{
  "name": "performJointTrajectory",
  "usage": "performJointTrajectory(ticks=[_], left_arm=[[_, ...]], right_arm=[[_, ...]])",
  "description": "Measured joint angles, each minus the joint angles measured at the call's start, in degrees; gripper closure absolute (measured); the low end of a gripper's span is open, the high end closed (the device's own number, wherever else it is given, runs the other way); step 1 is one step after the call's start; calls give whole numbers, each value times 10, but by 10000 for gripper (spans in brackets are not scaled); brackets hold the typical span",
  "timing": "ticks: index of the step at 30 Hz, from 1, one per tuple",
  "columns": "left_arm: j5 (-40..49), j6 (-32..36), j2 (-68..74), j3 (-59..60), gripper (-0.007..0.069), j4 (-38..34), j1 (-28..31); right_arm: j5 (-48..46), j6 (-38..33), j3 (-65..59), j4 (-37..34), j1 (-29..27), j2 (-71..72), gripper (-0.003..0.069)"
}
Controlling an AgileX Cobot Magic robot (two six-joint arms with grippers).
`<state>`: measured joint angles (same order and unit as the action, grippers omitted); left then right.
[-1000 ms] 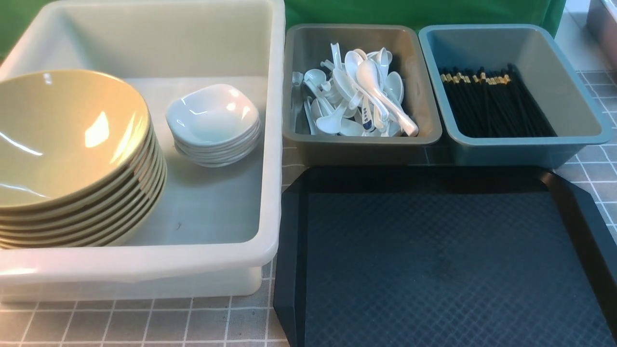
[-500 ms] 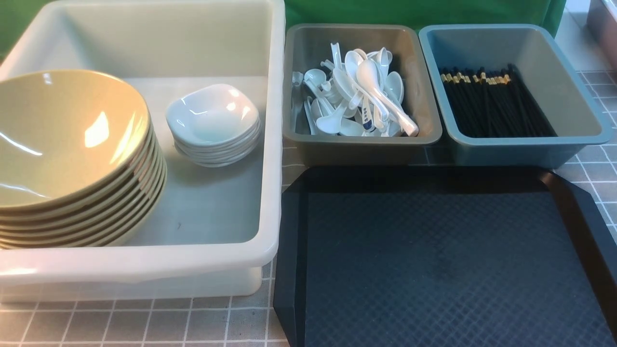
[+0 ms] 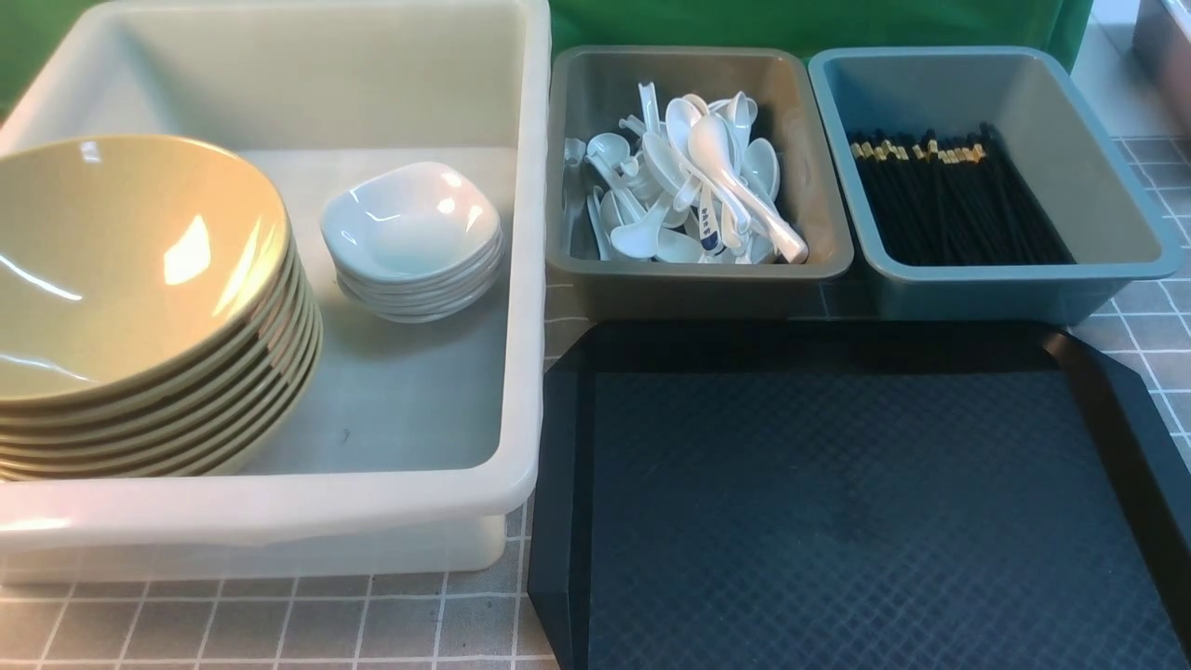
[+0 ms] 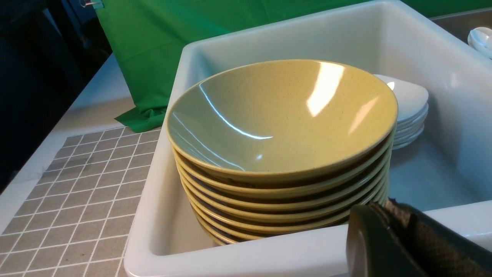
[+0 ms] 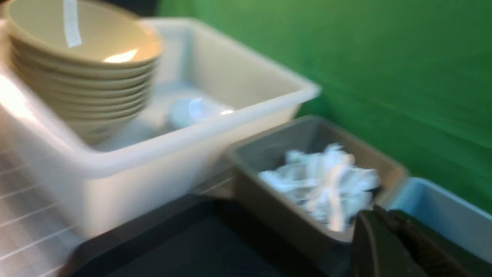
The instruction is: On grey table put chopsticks spoon bowls plates into blue grey white boxes.
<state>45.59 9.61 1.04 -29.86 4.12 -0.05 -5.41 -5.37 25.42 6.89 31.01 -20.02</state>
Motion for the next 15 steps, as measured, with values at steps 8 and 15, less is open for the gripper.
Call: performJointTrajectory(ticks=[8,15], left_arm=[[0,0,0,0,635,0,0],[0,0,0,0,635,0,0]], right_arm=[[-15,83,-142,0,-232,116,659],[-76,87,-244,2,-320,202,659]])
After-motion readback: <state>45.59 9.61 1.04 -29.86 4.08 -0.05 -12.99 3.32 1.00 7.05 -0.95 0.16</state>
